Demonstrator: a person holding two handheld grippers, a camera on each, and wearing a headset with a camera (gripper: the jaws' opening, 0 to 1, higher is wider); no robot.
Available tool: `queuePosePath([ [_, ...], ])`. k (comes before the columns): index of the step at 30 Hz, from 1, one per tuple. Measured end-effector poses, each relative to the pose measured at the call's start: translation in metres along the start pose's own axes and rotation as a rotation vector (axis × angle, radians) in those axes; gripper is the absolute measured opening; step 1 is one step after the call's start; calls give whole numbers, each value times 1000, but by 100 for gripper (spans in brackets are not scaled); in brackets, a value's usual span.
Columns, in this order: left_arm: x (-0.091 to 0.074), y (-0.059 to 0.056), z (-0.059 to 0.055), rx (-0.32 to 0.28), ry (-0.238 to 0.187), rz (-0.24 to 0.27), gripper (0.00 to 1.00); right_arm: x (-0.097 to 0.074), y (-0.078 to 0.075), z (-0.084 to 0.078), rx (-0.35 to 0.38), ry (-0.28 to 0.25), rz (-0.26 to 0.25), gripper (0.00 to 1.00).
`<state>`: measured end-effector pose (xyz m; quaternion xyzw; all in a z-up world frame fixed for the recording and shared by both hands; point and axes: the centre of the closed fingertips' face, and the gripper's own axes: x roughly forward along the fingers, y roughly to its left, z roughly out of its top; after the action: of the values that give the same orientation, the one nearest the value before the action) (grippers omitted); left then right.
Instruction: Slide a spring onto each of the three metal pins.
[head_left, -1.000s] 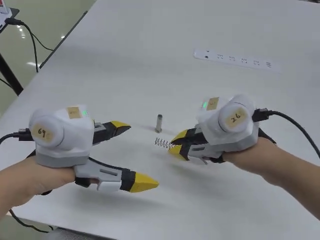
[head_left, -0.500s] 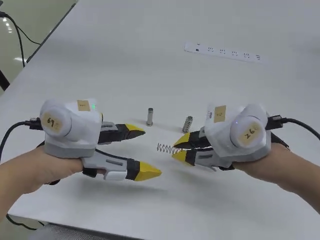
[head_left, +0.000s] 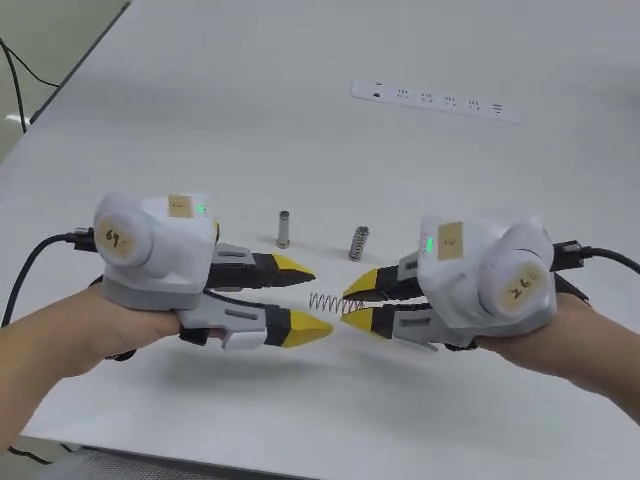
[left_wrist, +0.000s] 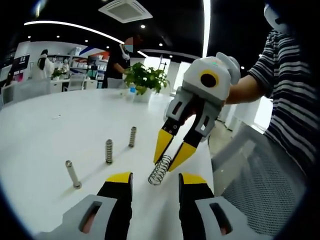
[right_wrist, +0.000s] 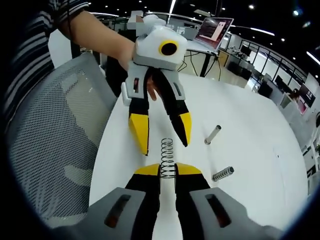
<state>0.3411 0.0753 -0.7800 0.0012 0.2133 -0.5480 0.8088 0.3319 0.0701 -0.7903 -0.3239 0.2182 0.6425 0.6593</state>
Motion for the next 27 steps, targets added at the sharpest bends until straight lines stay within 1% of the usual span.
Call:
queuePosePath([
  [3, 2, -1, 2, 7, -3, -3, 25, -2, 1, 2, -9, -5, 5, 8],
  [8, 3, -5, 3, 17, -6, -19, 16, -6, 1, 3, -20, -15, 5, 8],
  [11, 4, -7, 4, 23, -6, -25, 13, -8, 2, 4, -26, -19, 11, 8],
  [14, 4, -8, 6, 28, -11, -31, 10, -9, 2, 3, -33, -16, 12, 8],
  [18, 6, -10, 7, 38, -12, -40, 5, -10, 2, 4, -30, -23, 14, 8],
  [22, 6, -13, 7, 55, -9, -49, 3, -11, 2, 3, -38, -19, 17, 7],
  [27, 4, -14, 9, 65, -14, -54, 3, -12, 2, 3, -29, -30, 20, 8],
])
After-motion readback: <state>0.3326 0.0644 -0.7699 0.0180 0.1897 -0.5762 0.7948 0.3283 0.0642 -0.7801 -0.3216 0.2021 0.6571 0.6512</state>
